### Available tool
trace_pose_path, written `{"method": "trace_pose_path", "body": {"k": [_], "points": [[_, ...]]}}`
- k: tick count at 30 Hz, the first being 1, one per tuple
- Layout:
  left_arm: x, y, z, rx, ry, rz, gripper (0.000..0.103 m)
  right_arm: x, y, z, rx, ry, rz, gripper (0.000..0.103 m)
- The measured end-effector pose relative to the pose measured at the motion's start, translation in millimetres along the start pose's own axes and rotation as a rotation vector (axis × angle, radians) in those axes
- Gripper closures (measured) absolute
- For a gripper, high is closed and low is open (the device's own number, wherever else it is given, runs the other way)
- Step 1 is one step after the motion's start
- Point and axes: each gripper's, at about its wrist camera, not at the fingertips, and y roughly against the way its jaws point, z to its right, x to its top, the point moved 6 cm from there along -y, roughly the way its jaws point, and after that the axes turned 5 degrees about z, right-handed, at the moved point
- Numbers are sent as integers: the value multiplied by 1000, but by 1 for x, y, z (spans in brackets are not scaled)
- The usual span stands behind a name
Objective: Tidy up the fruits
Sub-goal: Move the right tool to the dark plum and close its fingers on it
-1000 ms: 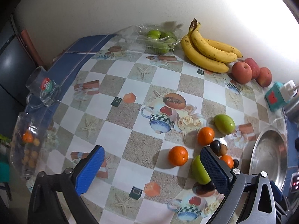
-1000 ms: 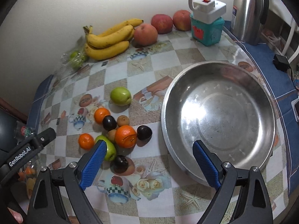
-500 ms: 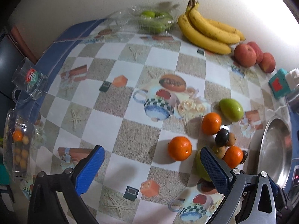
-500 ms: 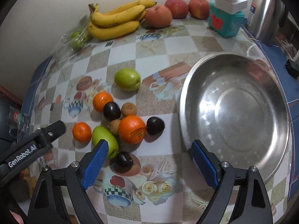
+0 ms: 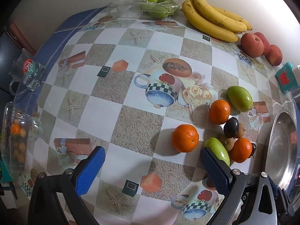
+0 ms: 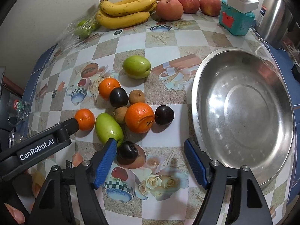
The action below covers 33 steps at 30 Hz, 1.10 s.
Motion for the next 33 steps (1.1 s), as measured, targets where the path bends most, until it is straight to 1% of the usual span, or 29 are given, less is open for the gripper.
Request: {"method": "trace_pose_path", "body": {"k": [4,9,13,18,19,21,24,27,29,33], "points": [[-2,-3,-3,-1,16,-16,4,-4,-4,-3,8,12,-24,36],[-3,-6,-4,-2,22,-27,4,-9,-8,-11,23,40,-46,38],[-5,-11,-2,-12,26,-48,8,-12,-9,-16,33,57,-60,42],[-8,-16,1,-24,33,-69,10,-16,-12,-22,41,82,-76,43],[-8,-16,0,-1,46,-83,10,-16,-13,-24,41,87,-79,43],[-8,-18,1,-4,51,-89,10,-18,-15,-26,41,100,-88,43],[-10,-19,0,-8,61,-87,10,-19,-20,-31,41,115,-96,43],[-9,-19,0,-9,68,-84,10,-21,-25,-36,37,134,-109,47],[-9,-20,1,-11,69,-84,10,-21,-30,-39,35,145,-116,48],[-8,-18,-1,-18,68,-87,10,-21,-37,-46,9,177,-117,52]]}}
